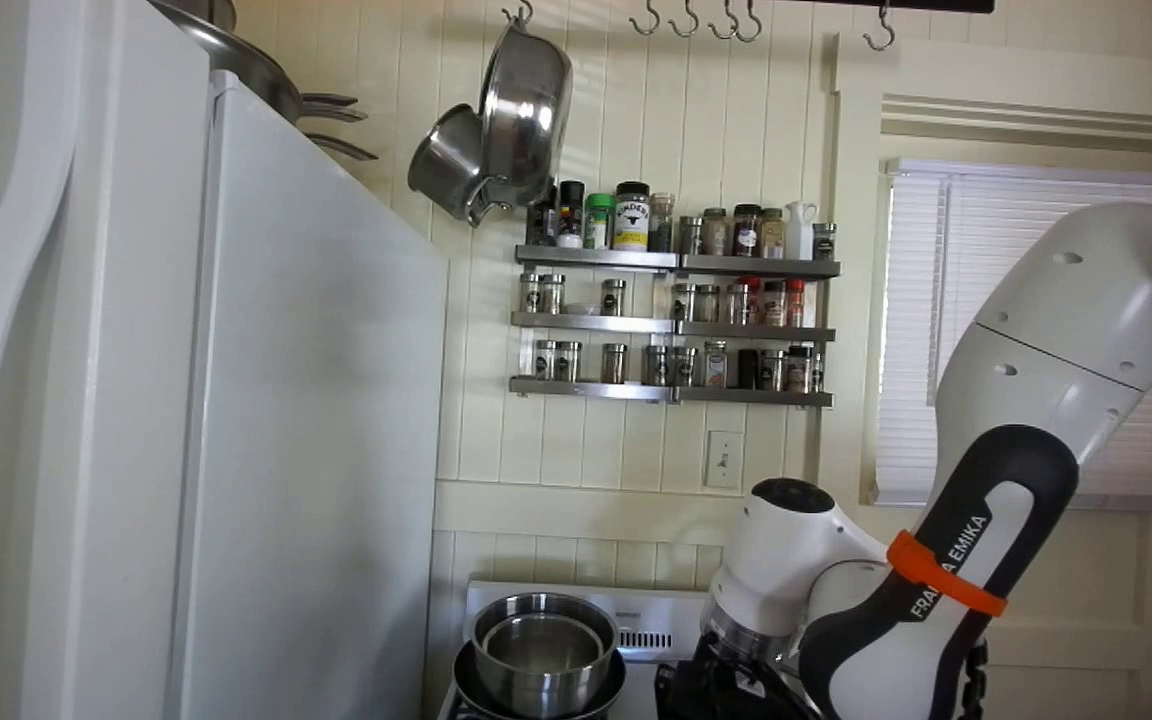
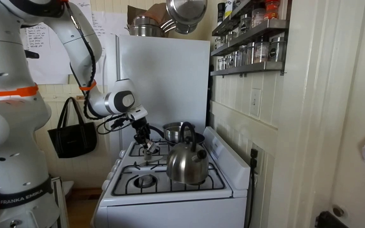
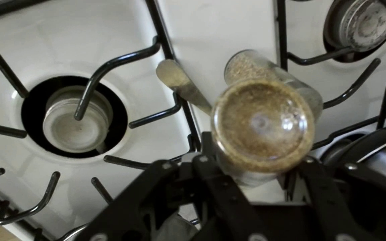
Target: Move one spice bottle from the middle shelf to the stove
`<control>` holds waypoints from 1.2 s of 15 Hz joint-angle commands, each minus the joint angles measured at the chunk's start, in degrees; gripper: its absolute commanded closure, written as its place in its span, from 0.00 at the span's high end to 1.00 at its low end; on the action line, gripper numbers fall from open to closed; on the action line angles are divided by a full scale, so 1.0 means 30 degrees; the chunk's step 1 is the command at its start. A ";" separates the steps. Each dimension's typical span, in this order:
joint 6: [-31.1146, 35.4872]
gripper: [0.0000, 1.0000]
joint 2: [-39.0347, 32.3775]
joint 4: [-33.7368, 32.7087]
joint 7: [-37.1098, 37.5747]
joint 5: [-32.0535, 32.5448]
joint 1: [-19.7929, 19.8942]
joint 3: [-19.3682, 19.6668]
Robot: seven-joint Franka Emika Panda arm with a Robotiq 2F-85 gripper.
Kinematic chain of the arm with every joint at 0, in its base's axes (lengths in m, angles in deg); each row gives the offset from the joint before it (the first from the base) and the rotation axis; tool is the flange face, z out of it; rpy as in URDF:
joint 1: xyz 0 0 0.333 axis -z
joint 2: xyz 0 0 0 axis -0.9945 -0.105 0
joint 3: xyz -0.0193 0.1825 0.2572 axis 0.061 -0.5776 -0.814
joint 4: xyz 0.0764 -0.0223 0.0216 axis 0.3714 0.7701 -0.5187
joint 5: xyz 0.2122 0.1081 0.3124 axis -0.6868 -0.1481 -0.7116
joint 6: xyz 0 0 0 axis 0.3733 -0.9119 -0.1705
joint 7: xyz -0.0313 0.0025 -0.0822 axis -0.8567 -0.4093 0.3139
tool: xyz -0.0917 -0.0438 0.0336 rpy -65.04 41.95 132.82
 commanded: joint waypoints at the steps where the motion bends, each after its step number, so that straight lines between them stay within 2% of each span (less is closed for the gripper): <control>1: -0.0440 0.19 0.0208 0.0001 -0.3469 -0.4291 -0.2585 0.1017; 2: -0.0554 0.19 0.0189 -0.0029 -0.4001 -0.4929 -0.4920 0.2993; 4: -0.1137 0.19 0.0588 -0.0052 -0.5213 -0.6957 -0.6922 0.4067; 5: -0.1692 0.19 0.1078 -0.0049 -0.5570 -0.7817 -0.7722 0.4580; 7: -0.3761 0.19 0.2459 -0.0101 -0.5718 -0.8452 -0.8502 0.5373; 8: -0.4252 0.19 0.4049 0.1327 -0.5771 -0.9087 -0.9024 0.5719; 10: -0.7129 0.19 0.4622 -0.0009 -0.5085 -0.8330 -0.8664 0.6027; 12: -0.8996 0.19 0.5922 -0.0074 -0.5402 -0.8468 -0.8764 0.6492; 14: -0.9580 0.19 0.7789 0.1021 -0.6040 -0.9140 -0.9266 0.7021; 15: -1.0041 0.19 0.7361 -0.0096 -0.6038 -0.8962 -0.9147 0.7015; 16: -0.9590 0.19 0.7554 0.0002 -0.5984 -0.8670 -0.9046 0.6864; 17: -0.9310 0.44 0.6906 -0.0041 -0.5717 -0.8457 -0.8727 0.6736; 18: -0.9313 0.44 0.7206 -0.0065 -0.5738 -0.8468 -0.8728 0.6718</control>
